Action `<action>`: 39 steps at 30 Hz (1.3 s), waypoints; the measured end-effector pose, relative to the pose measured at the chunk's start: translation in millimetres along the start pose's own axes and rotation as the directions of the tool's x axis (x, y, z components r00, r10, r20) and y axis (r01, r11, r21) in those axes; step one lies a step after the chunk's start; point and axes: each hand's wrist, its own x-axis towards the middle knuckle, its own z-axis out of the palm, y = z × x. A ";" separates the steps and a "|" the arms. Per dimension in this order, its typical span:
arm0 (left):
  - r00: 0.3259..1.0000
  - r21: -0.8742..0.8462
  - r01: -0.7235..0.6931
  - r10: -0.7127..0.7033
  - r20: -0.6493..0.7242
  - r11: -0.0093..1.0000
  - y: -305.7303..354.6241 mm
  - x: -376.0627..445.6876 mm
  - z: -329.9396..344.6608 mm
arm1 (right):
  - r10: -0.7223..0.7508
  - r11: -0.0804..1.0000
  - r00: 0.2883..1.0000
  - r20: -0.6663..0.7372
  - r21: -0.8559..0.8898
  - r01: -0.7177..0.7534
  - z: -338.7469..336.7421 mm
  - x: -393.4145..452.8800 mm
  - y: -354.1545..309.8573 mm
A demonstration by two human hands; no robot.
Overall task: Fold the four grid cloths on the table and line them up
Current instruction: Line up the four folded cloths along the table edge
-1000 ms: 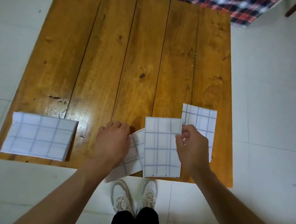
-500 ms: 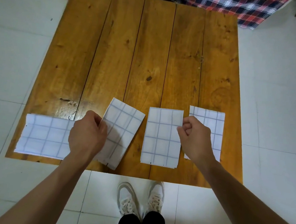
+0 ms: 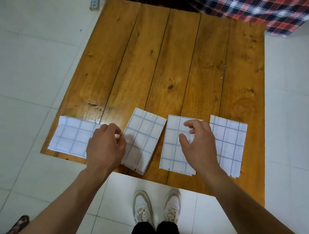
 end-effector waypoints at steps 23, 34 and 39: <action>0.904 0.229 -0.411 0.362 0.228 0.882 -143.6 78.6 -59.7 | -0.106 0.974 0.959 0.265 -0.166 0.153 138.7 -40.4 -148.9; 0.814 0.252 -0.536 0.414 0.408 0.805 -152.4 112.6 -53.6 | 0.175 0.962 0.954 0.245 -0.249 -0.112 189.9 -20.7 -176.2; 0.797 0.213 -0.542 0.417 0.437 0.813 -139.9 114.3 -57.3 | 0.147 0.970 0.961 0.235 -0.226 -0.093 191.7 -19.8 -172.1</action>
